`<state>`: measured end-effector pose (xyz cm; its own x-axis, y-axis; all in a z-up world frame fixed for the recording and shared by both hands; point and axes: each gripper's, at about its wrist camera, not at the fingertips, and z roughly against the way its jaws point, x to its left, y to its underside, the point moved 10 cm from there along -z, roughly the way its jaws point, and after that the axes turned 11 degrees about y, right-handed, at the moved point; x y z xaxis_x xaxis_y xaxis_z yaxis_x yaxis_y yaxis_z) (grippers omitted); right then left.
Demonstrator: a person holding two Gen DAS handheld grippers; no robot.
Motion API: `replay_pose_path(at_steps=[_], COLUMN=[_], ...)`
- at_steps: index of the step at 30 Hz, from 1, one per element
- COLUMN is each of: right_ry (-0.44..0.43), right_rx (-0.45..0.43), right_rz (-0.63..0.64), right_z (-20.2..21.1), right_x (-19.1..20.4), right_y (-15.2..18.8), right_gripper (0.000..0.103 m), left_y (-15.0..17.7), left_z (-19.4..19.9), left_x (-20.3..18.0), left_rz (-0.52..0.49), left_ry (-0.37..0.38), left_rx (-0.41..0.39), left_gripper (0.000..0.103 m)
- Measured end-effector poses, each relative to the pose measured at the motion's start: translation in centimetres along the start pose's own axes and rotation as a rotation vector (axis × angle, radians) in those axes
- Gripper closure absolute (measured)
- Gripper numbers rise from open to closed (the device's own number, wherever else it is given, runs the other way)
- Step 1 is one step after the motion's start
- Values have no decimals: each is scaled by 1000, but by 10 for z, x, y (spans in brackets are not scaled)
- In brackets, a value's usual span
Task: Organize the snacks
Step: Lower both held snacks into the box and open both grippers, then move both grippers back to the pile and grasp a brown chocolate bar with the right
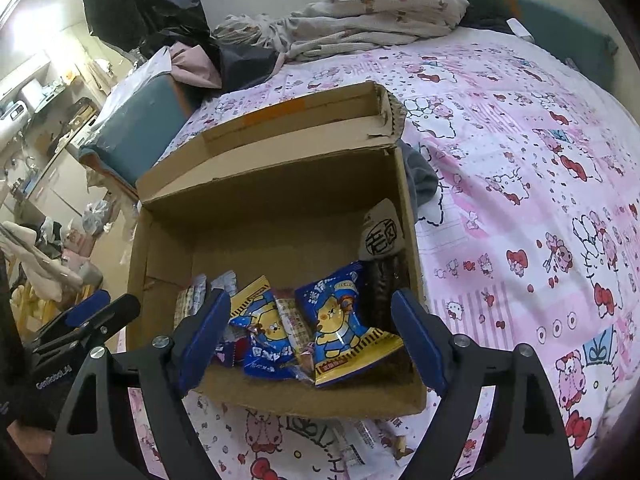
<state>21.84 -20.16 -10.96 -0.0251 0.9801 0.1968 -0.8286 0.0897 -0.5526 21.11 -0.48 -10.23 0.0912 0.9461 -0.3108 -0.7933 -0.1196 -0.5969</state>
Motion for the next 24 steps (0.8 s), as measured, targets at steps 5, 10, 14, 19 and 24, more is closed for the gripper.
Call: replay_pose_path(at_steps=[5, 10, 14, 19, 24], right_ry=[12, -2, -16, -24, -16], right_rx=[15, 58, 59, 108, 130], right_rz=[2, -5, -28, -112, -160], right_z=[4, 12, 24, 26, 30], right_x=[-1, -3, -7, -25, -45], right_y=[9, 24, 34, 54, 67], right_gripper=[18, 18, 18, 18, 18], left_y=[1, 3, 7, 21, 37], left_z=[8, 22, 35, 44, 49], left_x=[2, -1, -1, 7, 18], left_rz=[40, 22, 7, 45, 67], left_ry=[-1, 0, -1, -17, -58], left_rx=[-2, -15, -29, -16, -5], left_gripper=[21, 20, 20, 20, 20])
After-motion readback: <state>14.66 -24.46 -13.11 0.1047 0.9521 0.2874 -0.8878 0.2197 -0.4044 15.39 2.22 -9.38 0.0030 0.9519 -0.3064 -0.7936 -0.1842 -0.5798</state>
